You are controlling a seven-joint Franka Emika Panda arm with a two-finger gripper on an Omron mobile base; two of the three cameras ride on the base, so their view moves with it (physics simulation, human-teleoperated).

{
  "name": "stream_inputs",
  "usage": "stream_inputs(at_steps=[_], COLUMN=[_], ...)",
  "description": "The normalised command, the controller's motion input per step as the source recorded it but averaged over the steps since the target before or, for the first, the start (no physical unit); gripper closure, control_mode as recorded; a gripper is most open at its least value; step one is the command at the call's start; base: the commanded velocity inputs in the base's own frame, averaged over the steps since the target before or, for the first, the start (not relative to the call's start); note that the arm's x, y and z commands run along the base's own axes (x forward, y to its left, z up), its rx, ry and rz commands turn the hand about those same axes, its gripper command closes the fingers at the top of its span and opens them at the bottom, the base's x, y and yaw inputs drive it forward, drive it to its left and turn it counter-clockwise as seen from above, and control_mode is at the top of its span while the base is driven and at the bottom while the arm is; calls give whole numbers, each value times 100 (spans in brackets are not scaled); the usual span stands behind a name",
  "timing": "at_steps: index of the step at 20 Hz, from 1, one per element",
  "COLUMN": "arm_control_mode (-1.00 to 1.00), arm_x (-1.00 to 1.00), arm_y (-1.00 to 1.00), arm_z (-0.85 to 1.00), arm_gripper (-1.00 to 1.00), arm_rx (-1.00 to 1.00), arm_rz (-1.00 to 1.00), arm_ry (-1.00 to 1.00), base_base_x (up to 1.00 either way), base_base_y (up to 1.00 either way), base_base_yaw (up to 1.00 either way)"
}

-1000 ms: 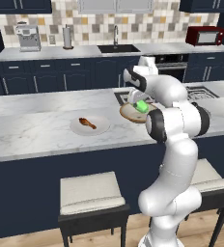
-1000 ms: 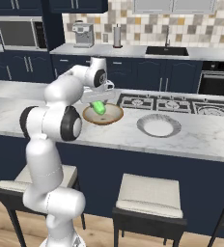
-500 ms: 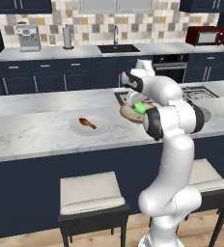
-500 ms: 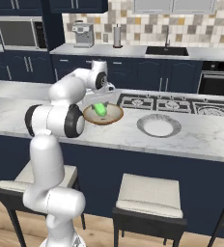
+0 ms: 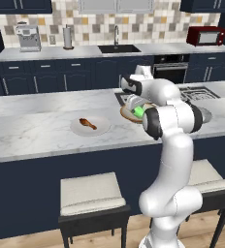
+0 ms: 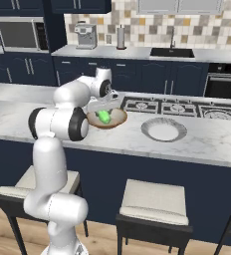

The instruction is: Pick the chicken drumstick and corn from their plates and place them in the bowl. Then put the bowl in the fridge.

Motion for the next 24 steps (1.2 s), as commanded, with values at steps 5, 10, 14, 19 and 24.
stream_inputs(at_steps=[5, 10, 14, 19, 24], arm_control_mode=[-100, -100, -100, -100, -100], arm_x=[13, 2, -12, -15, -32], arm_y=[0, 0, 2, 0, 1], arm_z=[-19, -20, -11, 13, 33], arm_gripper=[100, 100, -100, -100, -100], arm_rx=[-1, -2, -1, 0, 4], arm_rz=[0, 0, 0, 0, 0], arm_ry=[-4, -2, 0, 0, 0], base_base_x=[0, 0, 0, 0, 0], base_base_y=[0, 0, 0, 0, 0], base_base_yaw=[0, 0, 0, 0, 0])
